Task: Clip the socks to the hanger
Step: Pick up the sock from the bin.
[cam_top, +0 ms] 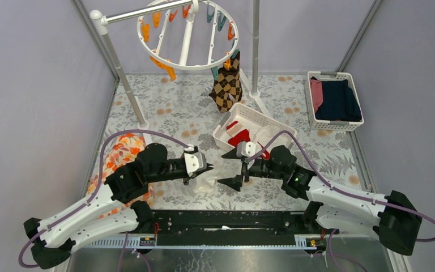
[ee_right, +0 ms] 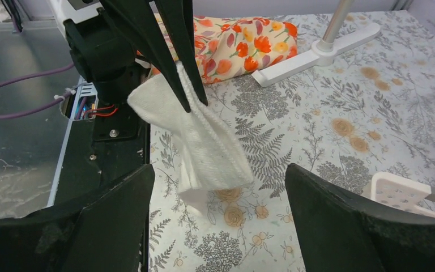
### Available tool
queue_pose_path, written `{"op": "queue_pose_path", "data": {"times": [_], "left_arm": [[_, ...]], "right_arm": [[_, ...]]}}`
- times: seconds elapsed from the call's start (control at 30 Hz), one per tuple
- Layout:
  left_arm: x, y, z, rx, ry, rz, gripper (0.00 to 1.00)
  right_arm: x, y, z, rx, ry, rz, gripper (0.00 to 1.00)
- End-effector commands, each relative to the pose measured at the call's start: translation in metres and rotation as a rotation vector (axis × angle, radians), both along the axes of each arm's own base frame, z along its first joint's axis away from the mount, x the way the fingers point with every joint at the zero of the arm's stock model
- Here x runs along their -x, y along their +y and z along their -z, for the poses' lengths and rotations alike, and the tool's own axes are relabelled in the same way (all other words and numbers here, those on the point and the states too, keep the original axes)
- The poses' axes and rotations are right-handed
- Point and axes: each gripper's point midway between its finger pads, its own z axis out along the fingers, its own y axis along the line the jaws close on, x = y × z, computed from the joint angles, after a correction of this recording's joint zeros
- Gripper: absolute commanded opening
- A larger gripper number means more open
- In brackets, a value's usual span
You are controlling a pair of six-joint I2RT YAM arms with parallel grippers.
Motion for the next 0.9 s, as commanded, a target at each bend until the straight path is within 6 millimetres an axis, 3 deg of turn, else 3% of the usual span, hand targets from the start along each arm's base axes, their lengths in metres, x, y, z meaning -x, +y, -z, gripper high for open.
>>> {"op": "queue_pose_path", "data": {"times": [0.0, 0.27, 0.57, 0.87], "left_arm": [[0.009, -0.001, -0.015, 0.034, -0.064, 0.060, 0.00], [0.012, -0.004, -0.013, 0.043, -0.057, 0.082, 0.00], [0.012, -0.002, -0.016, 0.072, -0.053, 0.062, 0.00], [0.012, -0.006, -0.026, 0.131, -0.009, 0.043, 0.01]], "right_arm": [[0.005, 0.014, -0.037, -0.099, -0.031, -0.068, 0.92], [0.014, 0.021, -0.042, -0.107, -0.034, -0.141, 0.79], [0.014, 0.019, -0.044, -0.112, -0.032, -0.131, 0.39], [0.010, 0.016, -0.045, -0.099, -0.046, -0.103, 0.10]]}}
